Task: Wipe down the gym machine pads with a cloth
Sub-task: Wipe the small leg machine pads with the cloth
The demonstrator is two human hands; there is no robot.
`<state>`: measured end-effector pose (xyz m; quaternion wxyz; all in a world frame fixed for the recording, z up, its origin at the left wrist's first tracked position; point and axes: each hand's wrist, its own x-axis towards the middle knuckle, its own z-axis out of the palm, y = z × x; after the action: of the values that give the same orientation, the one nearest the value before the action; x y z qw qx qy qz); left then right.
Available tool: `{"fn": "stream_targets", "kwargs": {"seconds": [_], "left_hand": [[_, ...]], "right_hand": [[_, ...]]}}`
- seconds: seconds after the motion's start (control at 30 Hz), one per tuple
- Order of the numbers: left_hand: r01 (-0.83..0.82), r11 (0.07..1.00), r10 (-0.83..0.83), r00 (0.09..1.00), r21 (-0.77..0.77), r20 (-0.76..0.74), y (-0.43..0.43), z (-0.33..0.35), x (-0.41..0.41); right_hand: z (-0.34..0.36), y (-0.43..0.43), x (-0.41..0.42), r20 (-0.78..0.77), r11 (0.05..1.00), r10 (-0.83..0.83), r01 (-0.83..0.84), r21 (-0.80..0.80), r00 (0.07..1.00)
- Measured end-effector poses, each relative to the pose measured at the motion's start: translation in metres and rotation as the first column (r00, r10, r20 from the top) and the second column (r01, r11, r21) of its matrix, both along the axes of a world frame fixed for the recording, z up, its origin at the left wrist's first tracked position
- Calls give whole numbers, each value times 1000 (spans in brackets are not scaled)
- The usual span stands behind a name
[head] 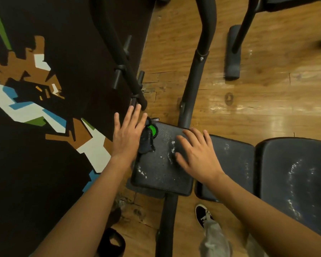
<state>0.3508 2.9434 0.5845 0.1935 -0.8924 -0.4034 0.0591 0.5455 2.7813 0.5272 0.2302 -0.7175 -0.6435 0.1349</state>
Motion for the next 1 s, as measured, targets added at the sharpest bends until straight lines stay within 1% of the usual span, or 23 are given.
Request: {"fn": "stream_targets", "kwargs": {"seconds": [0.1, 0.17, 0.27, 0.33, 0.47, 0.53, 0.7, 0.77, 0.87, 0.93, 1.0], "left_hand": [[16, 998, -16, 1000, -66, 6, 1, -13, -3], [-4, 987, 10, 999, -159, 37, -1, -20, -3], [-61, 951, 107, 985, -303, 136, -3, -26, -3], [-55, 935, 143, 962, -349, 232, -4, -28, -3], [-76, 931, 198, 927, -358, 318, -5, -32, 0], [-79, 934, 214, 904, -347, 371, -5, -36, 4], [-61, 961, 181, 875, -268, 450, -14, -50, 11], [-84, 953, 204, 887, -290, 414, -19, -52, 14], [-162, 925, 264, 924, -343, 278, -23, -52, 12], [-194, 916, 277, 939, -352, 204, -27, -51, 12], [-214, 911, 287, 943, -351, 171, -28, -50, 14]], "right_hand": [[-16, 5, -12, -29, 998, -53, 52, -19, 998], [-25, 7, -21, -62, 996, -87, 86, -22, 994], [-35, 13, -35, -121, 990, -137, 132, -46, 983], [-42, 18, -44, -170, 982, -184, 172, -83, 968], [-57, 25, -61, -203, 969, -239, 218, -120, 950], [-66, 24, -67, -202, 970, -235, 218, -104, 951], [-80, 24, -72, -197, 966, -260, 256, -45, 945], [-82, 25, -72, -191, 965, -261, 261, -28, 946], [-83, 25, -72, -204, 963, -263, 268, -6, 943], [-83, 25, -72, -212, 964, -262, 268, -3, 942], [-83, 25, -71, -212, 964, -261, 266, -5, 942]]}}
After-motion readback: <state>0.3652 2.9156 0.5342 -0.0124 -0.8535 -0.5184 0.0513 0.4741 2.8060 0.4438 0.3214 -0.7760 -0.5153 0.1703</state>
